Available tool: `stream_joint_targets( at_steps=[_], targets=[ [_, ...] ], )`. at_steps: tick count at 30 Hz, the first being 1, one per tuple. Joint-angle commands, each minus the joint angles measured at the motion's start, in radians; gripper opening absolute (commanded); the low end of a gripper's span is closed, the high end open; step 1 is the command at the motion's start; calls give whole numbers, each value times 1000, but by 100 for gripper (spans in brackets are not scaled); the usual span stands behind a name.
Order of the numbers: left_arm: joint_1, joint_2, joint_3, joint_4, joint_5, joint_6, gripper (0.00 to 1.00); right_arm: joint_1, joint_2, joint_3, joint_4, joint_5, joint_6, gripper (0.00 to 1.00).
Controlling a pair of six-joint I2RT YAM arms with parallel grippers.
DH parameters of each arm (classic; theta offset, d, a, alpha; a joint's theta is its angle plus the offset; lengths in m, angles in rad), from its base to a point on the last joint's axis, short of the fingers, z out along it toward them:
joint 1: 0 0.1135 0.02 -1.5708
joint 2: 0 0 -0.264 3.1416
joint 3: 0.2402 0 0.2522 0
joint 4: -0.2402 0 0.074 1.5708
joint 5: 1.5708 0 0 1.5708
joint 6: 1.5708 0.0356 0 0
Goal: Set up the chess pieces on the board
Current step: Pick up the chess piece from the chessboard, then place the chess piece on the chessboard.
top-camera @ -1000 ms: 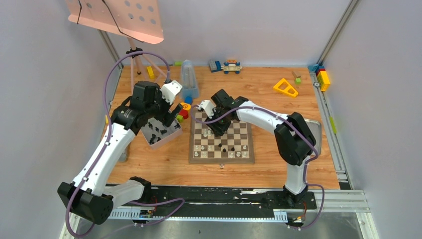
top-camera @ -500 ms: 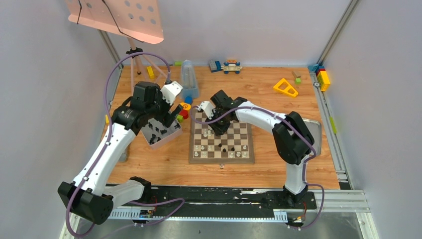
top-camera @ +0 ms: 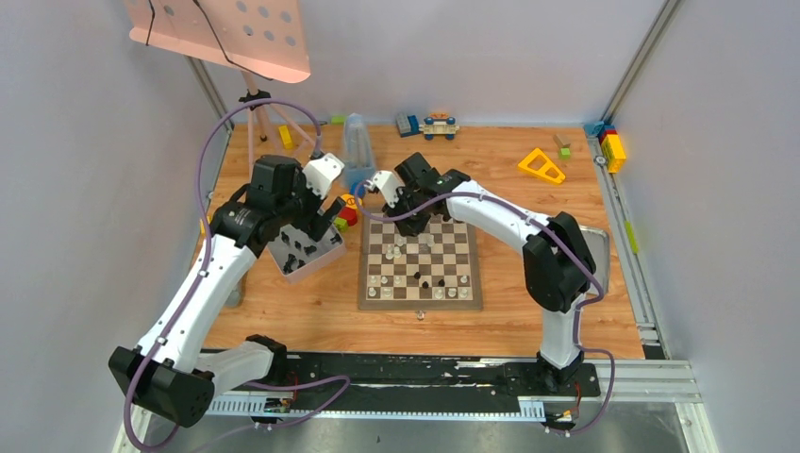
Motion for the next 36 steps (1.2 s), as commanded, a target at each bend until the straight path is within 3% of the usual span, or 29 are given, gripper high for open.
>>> stream_joint_targets(
  at_steps=[1, 15, 36],
  targets=[
    [9, -48, 7, 25, -16, -42, 100, 2, 11, 132, -16, 39, -5, 5],
    [31, -129, -7, -6, -12, -52, 100, 2, 311, 527, -94, 7, -13, 4],
    [31, -125, -14, -13, 4, -29, 100, 4, 435, 607, -93, -22, -15, 5]
  ],
)
